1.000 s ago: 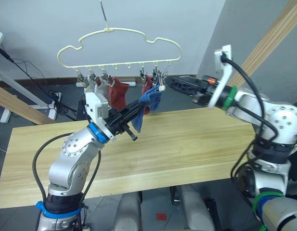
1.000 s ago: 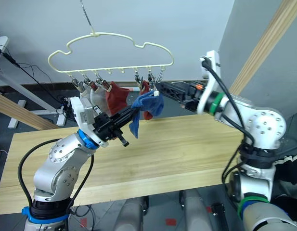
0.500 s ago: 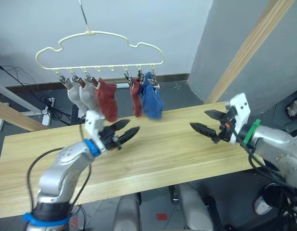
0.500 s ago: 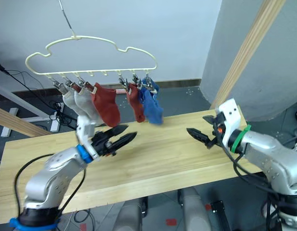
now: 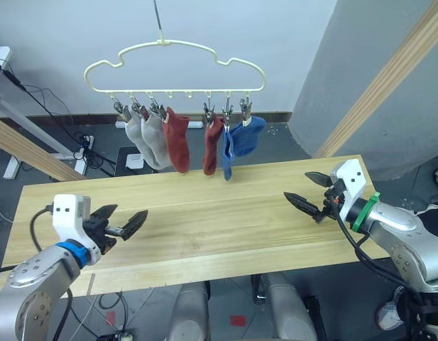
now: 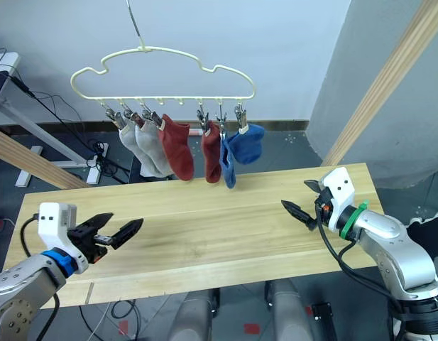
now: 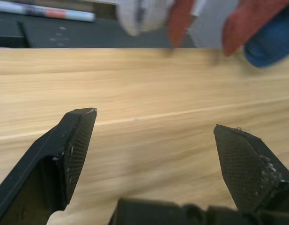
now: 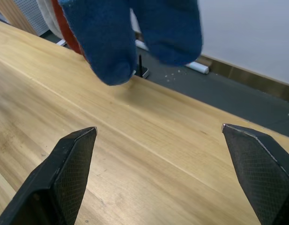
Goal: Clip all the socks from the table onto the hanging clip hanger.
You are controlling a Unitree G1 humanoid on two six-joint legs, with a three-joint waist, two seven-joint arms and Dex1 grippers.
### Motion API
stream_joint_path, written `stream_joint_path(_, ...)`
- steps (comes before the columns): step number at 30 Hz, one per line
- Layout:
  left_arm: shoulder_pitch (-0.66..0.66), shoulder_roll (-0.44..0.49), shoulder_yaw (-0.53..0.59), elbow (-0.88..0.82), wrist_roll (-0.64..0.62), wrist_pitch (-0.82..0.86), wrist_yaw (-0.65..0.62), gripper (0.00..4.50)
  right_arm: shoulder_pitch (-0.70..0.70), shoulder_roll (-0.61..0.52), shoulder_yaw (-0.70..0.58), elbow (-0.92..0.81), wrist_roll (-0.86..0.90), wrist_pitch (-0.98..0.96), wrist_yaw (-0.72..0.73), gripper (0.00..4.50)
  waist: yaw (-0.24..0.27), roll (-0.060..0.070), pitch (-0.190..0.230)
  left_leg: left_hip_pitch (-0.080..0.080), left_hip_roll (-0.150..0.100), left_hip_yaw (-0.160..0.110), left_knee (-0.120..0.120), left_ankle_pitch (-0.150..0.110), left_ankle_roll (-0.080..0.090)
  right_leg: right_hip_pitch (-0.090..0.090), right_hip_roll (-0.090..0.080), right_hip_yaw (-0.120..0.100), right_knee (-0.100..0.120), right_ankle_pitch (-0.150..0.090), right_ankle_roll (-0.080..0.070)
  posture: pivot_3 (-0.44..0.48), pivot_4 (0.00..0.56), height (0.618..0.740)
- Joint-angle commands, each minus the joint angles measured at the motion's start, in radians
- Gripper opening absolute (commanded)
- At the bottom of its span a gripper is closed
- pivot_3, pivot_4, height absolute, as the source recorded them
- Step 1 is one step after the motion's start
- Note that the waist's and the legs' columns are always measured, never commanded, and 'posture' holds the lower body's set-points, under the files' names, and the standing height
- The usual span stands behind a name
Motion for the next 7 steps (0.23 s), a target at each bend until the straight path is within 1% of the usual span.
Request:
stream_joint_path(1, 0.048, 0.031, 0.027, -0.055, 0.068, -0.014, 0.021, 4.45, 0.012, 0.028, -0.037, -0.014, 0.004, 0.018, -0.034, 4.5, 0.003, 0.0, 0.0, 0.0, 0.0, 0.0, 0.0, 0.0, 0.0, 0.0, 0.0, 0.0, 0.0, 0.0, 0.0, 0.153, 0.356, 0.74)
stream_joint_path(5, 0.048, 0.018, 0.032, -0.024, 0.04, -0.064, -0.051, 4.45, 0.019, 0.033, -0.05, -0.011, -0.024, 0.005, -0.047, 4.5, 0.022, 0.0, 0.0, 0.0, 0.0, 0.0, 0.0, 0.0, 0.0, 0.0, 0.0, 0.0, 0.0, 0.0, 0.0, 0.158, 0.347, 0.74)
stream_joint_path(7, 0.06, 0.055, 0.005, -0.014, 0.1, -0.082, -0.059, 4.45, 0.022, 0.035, -0.055, -0.014, -0.029, 0.01, -0.048, 4.5, 0.024, 0.0, 0.0, 0.0, 0.0, 0.0, 0.0, 0.0, 0.0, 0.0, 0.0, 0.0, 0.0, 0.0, 0.0, 0.155, 0.345, 0.74)
